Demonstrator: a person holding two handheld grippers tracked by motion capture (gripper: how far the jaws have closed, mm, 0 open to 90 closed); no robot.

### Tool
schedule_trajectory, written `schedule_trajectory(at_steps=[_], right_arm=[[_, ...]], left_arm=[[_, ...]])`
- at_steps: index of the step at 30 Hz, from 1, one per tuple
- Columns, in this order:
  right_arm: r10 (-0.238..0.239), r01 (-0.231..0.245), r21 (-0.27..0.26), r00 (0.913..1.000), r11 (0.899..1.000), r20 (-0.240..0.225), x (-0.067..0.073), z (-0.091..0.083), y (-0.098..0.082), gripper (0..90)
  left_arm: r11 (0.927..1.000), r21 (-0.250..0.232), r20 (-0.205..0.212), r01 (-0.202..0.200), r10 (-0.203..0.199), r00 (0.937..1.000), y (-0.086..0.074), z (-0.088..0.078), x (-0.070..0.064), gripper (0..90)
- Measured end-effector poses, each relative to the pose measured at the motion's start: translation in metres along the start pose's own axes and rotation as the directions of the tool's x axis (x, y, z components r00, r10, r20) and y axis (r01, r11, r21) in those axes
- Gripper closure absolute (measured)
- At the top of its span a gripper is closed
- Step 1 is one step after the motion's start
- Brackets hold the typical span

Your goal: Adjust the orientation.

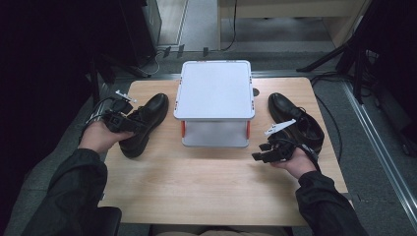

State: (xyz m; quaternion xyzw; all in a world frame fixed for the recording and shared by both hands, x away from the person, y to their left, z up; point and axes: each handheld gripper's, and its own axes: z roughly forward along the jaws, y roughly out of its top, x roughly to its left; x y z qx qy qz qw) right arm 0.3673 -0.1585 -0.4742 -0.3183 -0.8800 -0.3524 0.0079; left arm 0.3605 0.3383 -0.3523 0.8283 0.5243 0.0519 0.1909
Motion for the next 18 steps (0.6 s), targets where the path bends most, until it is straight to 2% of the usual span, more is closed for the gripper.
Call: schedule_trajectory(at_steps=[2,6,13,18], right_arm=[[-0.001,0.001,0.0,1.0,1.0,0.001,0.0,0.0,0.0,46.6],[-0.002,0.002,0.004,1.0,1.0,0.002,0.0,0.0,0.0,46.6],[0.001,-0.001,0.005,1.0,1.0,0.002,0.0,0.0,0.0,46.6],[-0.003,0.003,0.007,1.0,1.0,0.005,0.0,0.0,-0.001,46.6]], left_arm=[[0.9996,0.011,-0.004,0.027,-0.027,0.9996,-0.001,0.002,0.011,66.9],[0.9978,0.055,-0.01,0.036,-0.035,0.9993,-0.004,0.011,0.022,68.7],[0.9904,0.13,-0.015,0.045,-0.044,0.9989,-0.002,0.025,0.022,72.3],[0.9815,0.184,-0.045,0.055,-0.047,0.9979,0.0,0.035,0.022,75.0]])
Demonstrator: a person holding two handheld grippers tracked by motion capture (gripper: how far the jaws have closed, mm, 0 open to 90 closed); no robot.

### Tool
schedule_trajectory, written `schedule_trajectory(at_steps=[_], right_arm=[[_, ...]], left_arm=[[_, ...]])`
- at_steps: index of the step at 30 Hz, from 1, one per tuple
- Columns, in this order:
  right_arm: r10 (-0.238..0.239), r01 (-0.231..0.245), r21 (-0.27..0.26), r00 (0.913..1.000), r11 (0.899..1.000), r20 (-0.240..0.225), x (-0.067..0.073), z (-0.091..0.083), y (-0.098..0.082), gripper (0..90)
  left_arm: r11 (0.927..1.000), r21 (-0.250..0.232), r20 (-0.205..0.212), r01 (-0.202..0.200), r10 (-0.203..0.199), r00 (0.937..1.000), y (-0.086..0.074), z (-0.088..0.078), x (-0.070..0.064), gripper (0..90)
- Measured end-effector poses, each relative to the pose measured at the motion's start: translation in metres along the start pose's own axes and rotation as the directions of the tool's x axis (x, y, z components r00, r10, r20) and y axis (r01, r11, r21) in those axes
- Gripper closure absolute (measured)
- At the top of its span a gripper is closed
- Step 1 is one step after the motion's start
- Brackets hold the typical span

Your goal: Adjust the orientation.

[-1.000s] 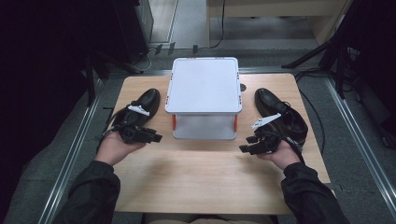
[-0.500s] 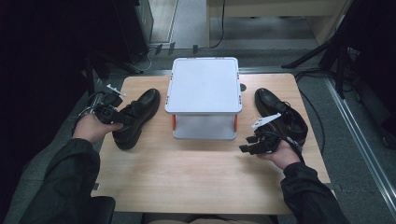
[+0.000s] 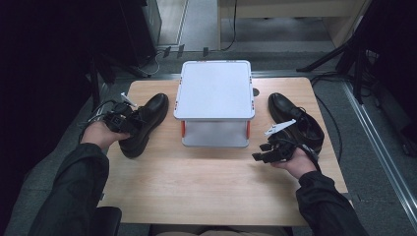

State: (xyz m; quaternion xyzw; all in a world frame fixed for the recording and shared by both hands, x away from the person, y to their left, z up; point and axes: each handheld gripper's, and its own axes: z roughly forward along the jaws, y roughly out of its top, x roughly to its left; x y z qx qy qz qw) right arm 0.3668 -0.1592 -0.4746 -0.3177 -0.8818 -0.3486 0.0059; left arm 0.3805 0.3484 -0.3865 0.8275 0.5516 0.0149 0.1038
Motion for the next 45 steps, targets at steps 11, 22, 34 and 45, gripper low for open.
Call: schedule_trajectory(at_steps=[11,22,34,45], right_arm=[[-0.007,0.007,-0.005,1.0,1.0,0.003,0.0,-0.001,0.0,47.6],[0.007,-0.007,-0.001,0.9999,1.0,0.01,-0.002,-0.005,-0.003,47.6],[0.016,-0.016,0.005,0.9996,1.0,0.022,-0.004,-0.006,-0.006,47.6],[0.011,-0.011,0.01,0.9997,1.0,0.02,-0.003,-0.005,-0.006,47.6]], left_arm=[[0.9929,0.08,-0.016,0.089,-0.088,0.996,0.02,0.003,-0.01,86.1],[0.9762,0.074,-0.027,0.204,-0.202,0.979,0.067,0.011,-0.045,86.0],[0.9567,0.036,0.056,0.289,-0.29,0.9552,0.063,0.009,-0.04,72.3],[0.92,-0.029,0.011,0.391,-0.391,0.9204,0.042,-0.042,0.0,70.2]])
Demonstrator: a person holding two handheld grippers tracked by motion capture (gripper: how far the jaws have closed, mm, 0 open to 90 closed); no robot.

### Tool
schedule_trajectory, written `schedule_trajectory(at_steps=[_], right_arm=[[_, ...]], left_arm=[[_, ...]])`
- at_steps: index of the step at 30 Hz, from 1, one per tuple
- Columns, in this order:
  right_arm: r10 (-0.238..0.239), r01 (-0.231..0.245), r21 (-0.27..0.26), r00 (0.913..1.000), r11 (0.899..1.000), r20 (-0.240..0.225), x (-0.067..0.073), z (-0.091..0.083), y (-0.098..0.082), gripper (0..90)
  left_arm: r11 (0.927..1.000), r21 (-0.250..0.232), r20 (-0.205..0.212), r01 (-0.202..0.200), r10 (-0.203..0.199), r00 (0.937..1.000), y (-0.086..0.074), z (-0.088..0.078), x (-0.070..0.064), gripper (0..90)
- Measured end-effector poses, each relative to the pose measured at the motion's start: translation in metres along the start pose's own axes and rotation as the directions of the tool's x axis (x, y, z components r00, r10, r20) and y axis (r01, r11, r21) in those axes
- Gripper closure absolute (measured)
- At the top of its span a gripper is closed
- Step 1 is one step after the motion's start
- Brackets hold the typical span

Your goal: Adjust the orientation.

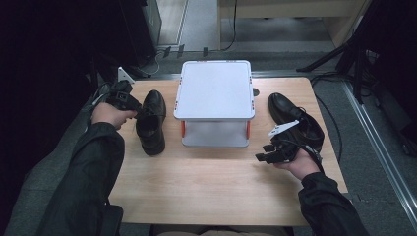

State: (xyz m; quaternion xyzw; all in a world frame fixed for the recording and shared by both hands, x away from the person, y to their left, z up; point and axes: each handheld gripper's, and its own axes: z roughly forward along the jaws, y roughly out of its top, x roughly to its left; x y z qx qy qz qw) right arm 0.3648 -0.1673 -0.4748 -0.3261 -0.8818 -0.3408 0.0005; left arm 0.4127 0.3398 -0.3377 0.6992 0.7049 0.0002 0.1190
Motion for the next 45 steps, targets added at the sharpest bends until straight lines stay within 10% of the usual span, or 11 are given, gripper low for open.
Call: schedule_trajectory(at_steps=[25,45], right_arm=[[0.008,-0.008,0.008,1.0,1.0,0.0,-0.002,0.0,-0.001,47.4],[0.022,-0.022,0.002,0.9995,1.0,0.022,-0.003,-0.007,-0.009,47.5]], left_arm=[[0.9933,0.102,-0.045,0.054,-0.05,0.9977,-0.005,0.069,0.024,72.4],[0.9728,0.177,-0.039,0.149,-0.145,0.9887,0.008,0.075,0.032,82.5]])
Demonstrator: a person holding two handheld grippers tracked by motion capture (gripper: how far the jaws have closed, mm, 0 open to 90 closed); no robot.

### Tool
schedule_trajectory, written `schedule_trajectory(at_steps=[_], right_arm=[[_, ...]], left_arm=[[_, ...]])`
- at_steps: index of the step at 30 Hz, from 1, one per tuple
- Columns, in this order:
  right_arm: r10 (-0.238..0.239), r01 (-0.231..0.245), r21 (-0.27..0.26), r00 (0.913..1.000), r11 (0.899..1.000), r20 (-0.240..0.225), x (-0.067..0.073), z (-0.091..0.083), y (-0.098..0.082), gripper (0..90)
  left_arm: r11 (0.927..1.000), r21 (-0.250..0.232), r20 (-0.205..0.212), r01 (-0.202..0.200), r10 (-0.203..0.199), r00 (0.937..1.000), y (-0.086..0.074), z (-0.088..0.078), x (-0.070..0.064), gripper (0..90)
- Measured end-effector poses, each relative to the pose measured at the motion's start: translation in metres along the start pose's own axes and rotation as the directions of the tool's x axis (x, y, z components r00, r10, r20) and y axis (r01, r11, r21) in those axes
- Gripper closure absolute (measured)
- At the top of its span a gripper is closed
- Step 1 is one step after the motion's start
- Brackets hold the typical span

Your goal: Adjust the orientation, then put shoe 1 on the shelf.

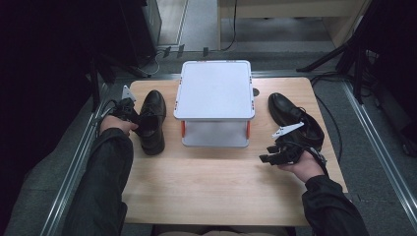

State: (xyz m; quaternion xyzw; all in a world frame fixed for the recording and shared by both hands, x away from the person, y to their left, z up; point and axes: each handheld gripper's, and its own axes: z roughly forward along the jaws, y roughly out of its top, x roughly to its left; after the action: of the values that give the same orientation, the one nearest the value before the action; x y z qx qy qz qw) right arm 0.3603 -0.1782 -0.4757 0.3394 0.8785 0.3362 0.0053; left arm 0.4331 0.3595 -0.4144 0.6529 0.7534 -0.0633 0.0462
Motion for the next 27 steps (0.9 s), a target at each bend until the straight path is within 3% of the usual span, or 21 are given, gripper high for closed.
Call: schedule_trajectory(at_steps=[4,8,15,20,27], right_arm=[[-0.002,0.002,0.0,1.0,1.0,-0.001,0.0,0.002,0.002,47.5],[-0.017,0.017,0.012,0.9999,1.0,0.001,0.001,0.003,0.002,47.5],[-0.013,0.013,0.007,0.9999,1.0,0.003,0.0,0.001,0.002,47.5],[-0.016,0.016,0.007,0.9999,1.0,0.002,0.0,0.002,0.003,47.5],[-0.016,0.016,0.008,0.9999,1.0,0.002,0.0,0.002,0.003,47.5]], left_arm=[[0.9996,-0.013,-0.012,0.025,-0.025,0.9996,0.002,-0.004,0.002,84.3],[0.9987,-0.019,0.011,0.048,-0.048,0.9988,0.003,-0.01,0.003,85.4],[0.9989,-0.037,0.02,0.028,-0.027,0.9994,0.006,-0.027,-0.002,86.0],[0.9975,-0.066,0.021,0.026,-0.025,0.9995,0.007,-0.049,-0.007,86.4],[0.9925,-0.12,0.025,0.027,-0.024,0.9994,0.008,-0.093,-0.016,86.4]])
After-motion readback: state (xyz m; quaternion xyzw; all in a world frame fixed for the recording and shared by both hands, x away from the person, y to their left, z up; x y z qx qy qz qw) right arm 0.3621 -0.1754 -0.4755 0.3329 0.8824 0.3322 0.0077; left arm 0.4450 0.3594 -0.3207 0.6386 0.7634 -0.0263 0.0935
